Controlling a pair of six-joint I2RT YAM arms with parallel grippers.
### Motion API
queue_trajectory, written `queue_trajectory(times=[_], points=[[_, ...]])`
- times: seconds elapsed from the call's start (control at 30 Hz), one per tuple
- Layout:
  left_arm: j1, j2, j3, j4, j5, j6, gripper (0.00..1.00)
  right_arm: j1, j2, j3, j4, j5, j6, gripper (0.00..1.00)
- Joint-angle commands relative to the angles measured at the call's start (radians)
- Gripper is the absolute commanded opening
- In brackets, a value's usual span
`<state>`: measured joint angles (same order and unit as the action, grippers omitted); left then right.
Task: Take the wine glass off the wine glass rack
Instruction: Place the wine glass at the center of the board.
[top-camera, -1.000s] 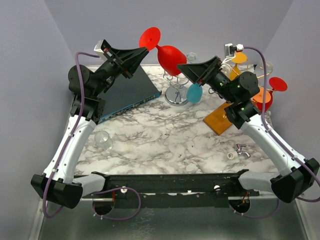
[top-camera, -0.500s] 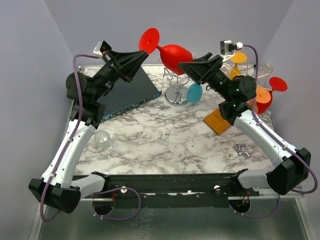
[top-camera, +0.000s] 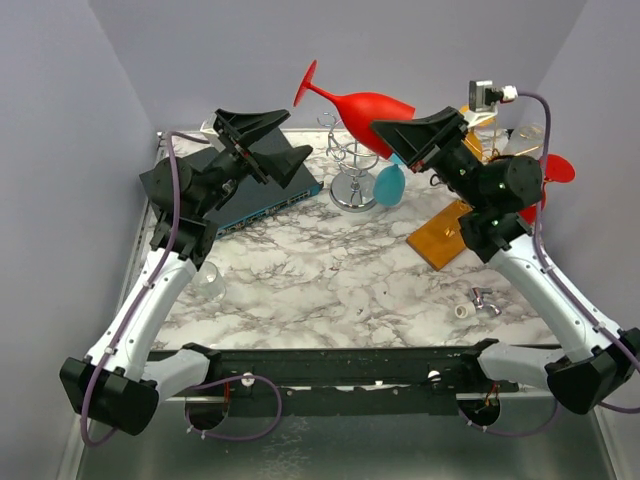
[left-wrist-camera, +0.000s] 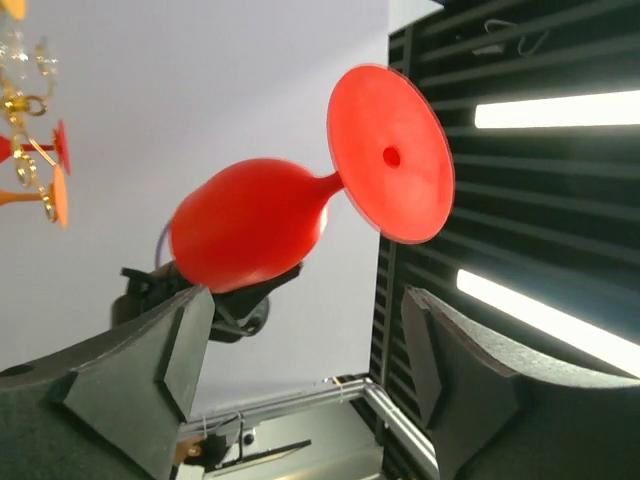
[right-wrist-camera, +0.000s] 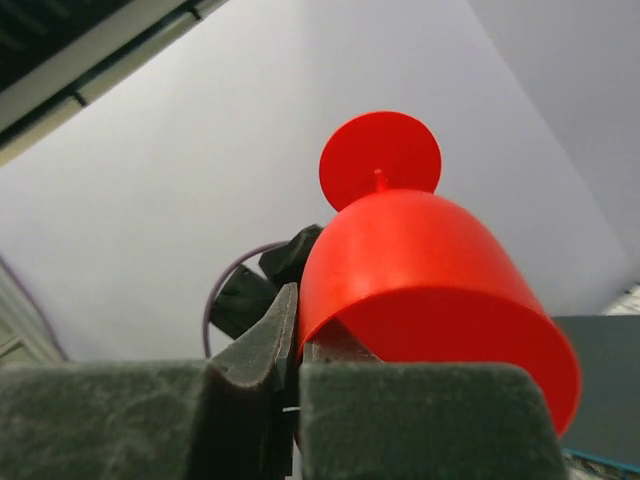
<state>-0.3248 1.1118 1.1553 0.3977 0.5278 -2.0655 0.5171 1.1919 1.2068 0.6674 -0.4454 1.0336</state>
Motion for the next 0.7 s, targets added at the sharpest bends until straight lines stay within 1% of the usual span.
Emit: queue_trajectory(times=[0.0,0.07,0.1,0.17,0.23,0.33,0.43,0.5,0.57,0.67], points=[[0.000,-0.068,-0.031,-0.149,0.006,0.145,0.91,0.003,-0.005,0.150,-0.432,0.124,-0.193,0.00],[0.000,-0.087,-0.009,-0.308,-0.016,0.273,0.97,0.003,0.027,0.255,-0.641,0.167,-0.257,0.00],[0.001,-0.096,0.011,-0.402,-0.032,0.358,0.99,0.004,0.046,0.293,-0.739,0.186,-0.281,0.00],[0.008,-0.113,0.061,-0.596,-0.091,0.522,0.99,0.013,0.076,0.365,-0.869,0.224,-0.320,0.00],[0.010,-0.134,0.112,-0.766,-0.188,0.677,0.99,0.036,0.109,0.435,-0.984,0.276,-0.364,0.00],[0.010,-0.165,0.199,-0.997,-0.403,0.875,0.99,0.078,0.152,0.500,-1.099,0.332,-0.401,0.00],[0.010,-0.180,0.297,-1.152,-0.601,1.019,0.99,0.158,0.210,0.582,-1.199,0.411,-0.444,0.00],[0.010,-0.182,0.363,-1.227,-0.700,1.090,0.99,0.224,0.265,0.646,-1.268,0.486,-0.470,0.00],[0.010,-0.189,0.420,-1.279,-0.780,1.140,0.99,0.287,0.332,0.713,-1.334,0.546,-0.487,0.00],[0.010,-0.213,0.461,-1.303,-0.827,1.185,0.99,0.340,0.431,0.794,-1.401,0.583,-0.497,0.00]])
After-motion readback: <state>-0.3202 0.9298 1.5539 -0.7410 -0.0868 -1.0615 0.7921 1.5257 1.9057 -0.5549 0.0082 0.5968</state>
